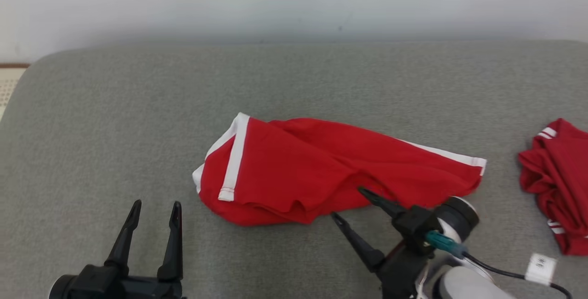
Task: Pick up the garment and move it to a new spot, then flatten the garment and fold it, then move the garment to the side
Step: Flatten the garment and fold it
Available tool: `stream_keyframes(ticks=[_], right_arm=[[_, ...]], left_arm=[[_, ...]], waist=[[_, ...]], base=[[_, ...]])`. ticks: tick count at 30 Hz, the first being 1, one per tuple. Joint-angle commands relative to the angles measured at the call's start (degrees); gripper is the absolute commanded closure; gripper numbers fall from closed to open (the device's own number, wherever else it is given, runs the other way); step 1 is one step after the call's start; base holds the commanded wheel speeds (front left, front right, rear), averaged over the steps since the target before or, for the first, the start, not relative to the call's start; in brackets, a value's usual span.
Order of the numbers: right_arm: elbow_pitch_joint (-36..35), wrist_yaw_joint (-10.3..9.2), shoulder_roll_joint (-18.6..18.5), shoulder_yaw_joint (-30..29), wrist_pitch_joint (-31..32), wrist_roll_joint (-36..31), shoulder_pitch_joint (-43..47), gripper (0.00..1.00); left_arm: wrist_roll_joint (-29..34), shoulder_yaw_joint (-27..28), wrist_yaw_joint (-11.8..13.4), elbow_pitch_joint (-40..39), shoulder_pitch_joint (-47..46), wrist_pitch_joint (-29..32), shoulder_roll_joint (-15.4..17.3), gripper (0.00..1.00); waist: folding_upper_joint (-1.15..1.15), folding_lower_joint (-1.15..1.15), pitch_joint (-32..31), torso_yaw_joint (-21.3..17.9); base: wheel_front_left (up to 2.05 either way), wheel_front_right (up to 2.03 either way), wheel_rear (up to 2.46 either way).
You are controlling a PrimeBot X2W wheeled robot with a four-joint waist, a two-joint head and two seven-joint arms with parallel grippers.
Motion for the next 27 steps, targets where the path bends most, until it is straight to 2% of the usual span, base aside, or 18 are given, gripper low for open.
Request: stream_keyframes(ticks=[1,10,11,12,13,14,18,21,27], right_arm=[[0.5,-0.04,-0.1,0.9,-0.4,0.7,-1.1,0.00],[12.7,-0.04,0.6,12.3,-2.0,3.6,-12.2,0.00],[14.0,-0.04,0.9,13.2,-2.4,4.0,-13.1,0.04],[15.1,-0.04,1.2,13.9,-2.8,4.3,-13.9,0.45],[16.1,-0.04,1.4,14.5,-3.3,4.6,-14.6,0.92],[17.1,-0.04,1.6,15.1,-3.5,5.3,-15.0,1.00],[18.2,-0.04,1.7,14.3,-5.8,7.4,-16.2,1.00],[15.9,-0.04,1.5,11.9,-7.1,9.9,-15.1,1.00],[8.7,-0.04,-1.0,2.2,-8.5,11.7,-9.9,1.00]], left_arm=[[0.8,0.0,0.0,0.3,-0.6,-0.3,-0.1,0.00],[2.0,-0.9,-1.5,1.5,-3.5,-0.5,-2.4,0.00],[2.2,-0.9,-1.6,1.6,-3.6,-0.5,-2.6,0.00],[2.4,-0.8,-1.8,1.7,-3.6,-0.5,-2.8,0.00],[2.5,-0.7,-2.0,1.7,-3.7,-0.5,-3.0,0.00],[2.6,-0.6,-2.0,1.8,-3.8,-0.5,-3.2,0.00],[3.3,0.1,-2.4,1.8,-3.7,-0.4,-3.8,0.00],[3.6,1.0,-2.7,1.4,-3.4,-0.4,-4.0,0.00],[4.4,2.2,-3.2,1.6,-2.8,-0.4,-4.2,0.00]], waist=[[0.00,-0.01,2.4,2.4],[0.00,-0.01,5.3,5.9],[0.00,-0.01,5.5,6.1],[0.00,-0.01,5.6,6.2],[0.00,-0.01,5.7,6.2],[0.00,-0.01,5.8,6.3],[0.00,-0.01,6.1,5.8],[0.00,-0.01,6.3,4.6],[0.00,-0.01,5.8,1.6]], base=[[0.00,0.00,0.00],[0.00,0.00,0.00],[0.00,0.00,0.00],[0.00,0.00,0.00],[0.00,0.00,0.00],[0.00,0.00,0.00],[0.00,0.00,0.00],[0.00,0.00,0.00],[0.00,0.00,0.00]])
